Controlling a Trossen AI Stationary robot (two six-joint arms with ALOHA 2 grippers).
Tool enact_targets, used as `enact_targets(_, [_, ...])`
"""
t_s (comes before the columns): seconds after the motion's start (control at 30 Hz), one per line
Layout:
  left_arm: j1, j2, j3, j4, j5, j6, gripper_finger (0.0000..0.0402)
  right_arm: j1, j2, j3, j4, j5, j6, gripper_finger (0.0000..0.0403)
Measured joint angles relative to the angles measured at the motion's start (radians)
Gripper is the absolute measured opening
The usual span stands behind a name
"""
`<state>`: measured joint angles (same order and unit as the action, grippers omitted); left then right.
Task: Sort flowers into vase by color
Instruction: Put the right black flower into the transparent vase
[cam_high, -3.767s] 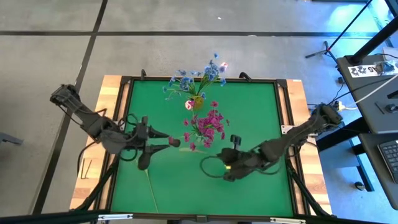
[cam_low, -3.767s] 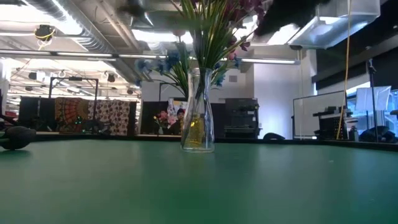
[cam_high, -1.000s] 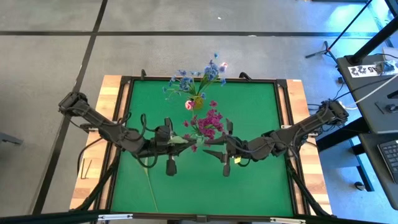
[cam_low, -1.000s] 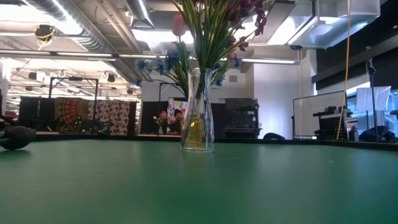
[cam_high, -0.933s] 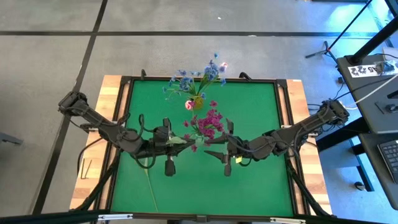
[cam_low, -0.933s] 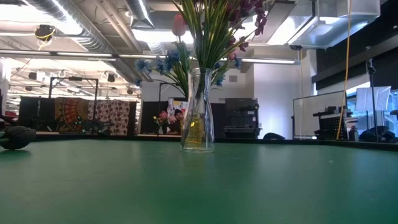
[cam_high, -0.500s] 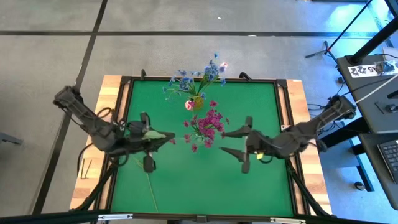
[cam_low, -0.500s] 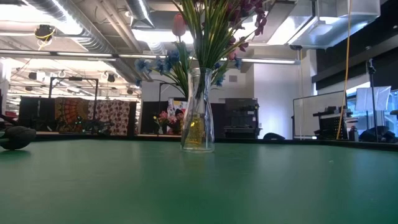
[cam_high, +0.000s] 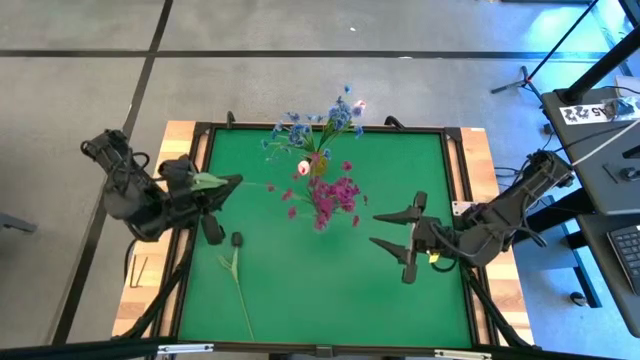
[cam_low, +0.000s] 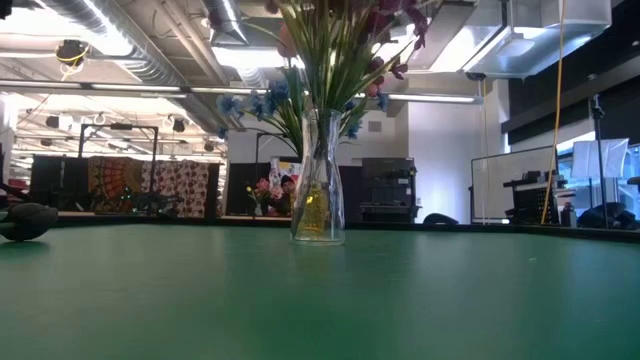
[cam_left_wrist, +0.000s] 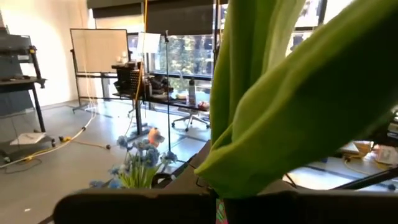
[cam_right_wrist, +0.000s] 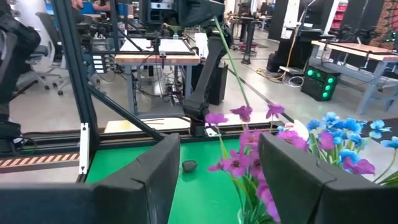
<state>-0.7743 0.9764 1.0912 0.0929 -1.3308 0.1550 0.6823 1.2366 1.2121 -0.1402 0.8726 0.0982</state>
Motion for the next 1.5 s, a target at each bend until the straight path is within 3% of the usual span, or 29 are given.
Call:
enact_targets(0.37, [0.008,-0.004,0.0,0.106,0.013,0.136,0.0,-0.002,0.0,0.0,-0.072,0.008,0.044,0.0218])
enact_targets(0.57, [0.039,-0.002,0.0,0.08,-0.002,0.104,0.0,-0.002,0.0,0.0,-0.107,0.035,0.069,0.0218])
enact_targets(0.77, [-0.002,-0.001,0.0,0.08,0.222,0.03,0.0,-0.002,0.0,0.0,-0.141,0.036,0.105,0.0218])
enact_targets(1.0, [-0.04,0.057,0.001,0.03,0.274,-0.057,0.0,-0.002,0.0,0.0,-0.163,0.036,0.133,0.0218])
enact_targets(1.2, [-0.04,0.16,0.001,0.042,0.479,-0.118,0.0,-0.004,0.011,0.0,-0.124,0.03,0.142,0.0218])
enact_targets(1.27, [-0.028,0.193,0.001,0.058,0.499,-0.121,0.0,-0.019,0.033,0.0,-0.058,-0.012,0.133,0.0218])
enact_targets(1.5, [0.052,0.269,0.001,0.066,0.545,-0.197,0.0,-0.138,0.16,0.001,0.175,-0.38,0.077,0.0218])
